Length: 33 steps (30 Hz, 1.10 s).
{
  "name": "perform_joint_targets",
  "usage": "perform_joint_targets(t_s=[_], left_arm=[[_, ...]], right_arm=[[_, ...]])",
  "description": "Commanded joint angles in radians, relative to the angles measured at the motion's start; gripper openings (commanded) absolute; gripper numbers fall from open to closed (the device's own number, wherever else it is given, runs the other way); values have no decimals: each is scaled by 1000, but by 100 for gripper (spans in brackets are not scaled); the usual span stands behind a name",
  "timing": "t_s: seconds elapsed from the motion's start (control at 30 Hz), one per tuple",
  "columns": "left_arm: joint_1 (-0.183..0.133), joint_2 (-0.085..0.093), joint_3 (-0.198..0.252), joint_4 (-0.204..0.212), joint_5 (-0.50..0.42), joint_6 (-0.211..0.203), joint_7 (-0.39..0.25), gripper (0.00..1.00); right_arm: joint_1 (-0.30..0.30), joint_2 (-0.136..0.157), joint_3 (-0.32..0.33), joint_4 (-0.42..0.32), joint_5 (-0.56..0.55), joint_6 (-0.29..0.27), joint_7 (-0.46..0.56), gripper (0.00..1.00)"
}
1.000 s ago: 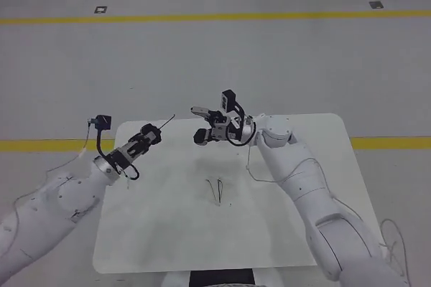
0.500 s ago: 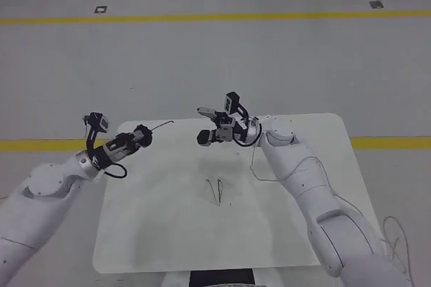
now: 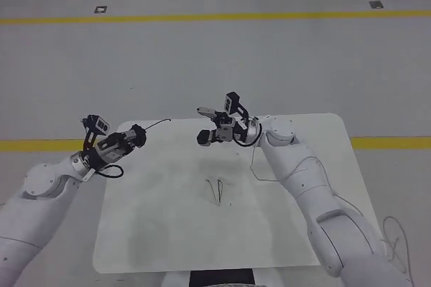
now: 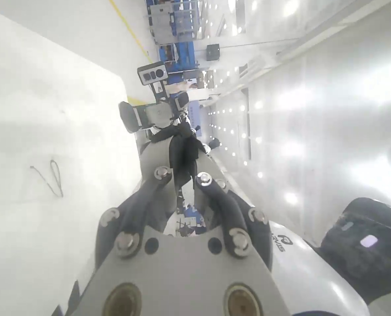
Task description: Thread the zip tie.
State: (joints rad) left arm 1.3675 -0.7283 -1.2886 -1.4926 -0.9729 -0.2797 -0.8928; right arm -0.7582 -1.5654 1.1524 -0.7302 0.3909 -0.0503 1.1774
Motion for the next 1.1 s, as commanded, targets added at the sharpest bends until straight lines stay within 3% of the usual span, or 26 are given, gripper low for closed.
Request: perform_joint_targets(t_s=[0.0,0.07,0.17,0.57,0.83,0.9,1.07], left_arm=[[4,-4,-6,15,-135,52,-80,0],[12,-6,-15,42,-202,82,-176,0],[22,-11,-21,81,-255,111,-236,0],[33,-39,7,97,-283,108,-279,0],[33,-40,6,98,-274,101,-271,0],[41,-44,17,86,-277,116,-244,0],[56,-56,22,80,-341,162,-245,0]], right_arm=[[0,0,0,0,0,0,0,100],[-3,0,0,-3,1,0,-5,100],[-22,-1,-10,-44,19,17,-1,100],[20,-38,-94,-16,147,40,60,100],[32,-41,-107,-7,130,34,46,100],[17,-41,-106,-25,141,34,31,100],[-15,-46,-111,-86,208,42,46,100]])
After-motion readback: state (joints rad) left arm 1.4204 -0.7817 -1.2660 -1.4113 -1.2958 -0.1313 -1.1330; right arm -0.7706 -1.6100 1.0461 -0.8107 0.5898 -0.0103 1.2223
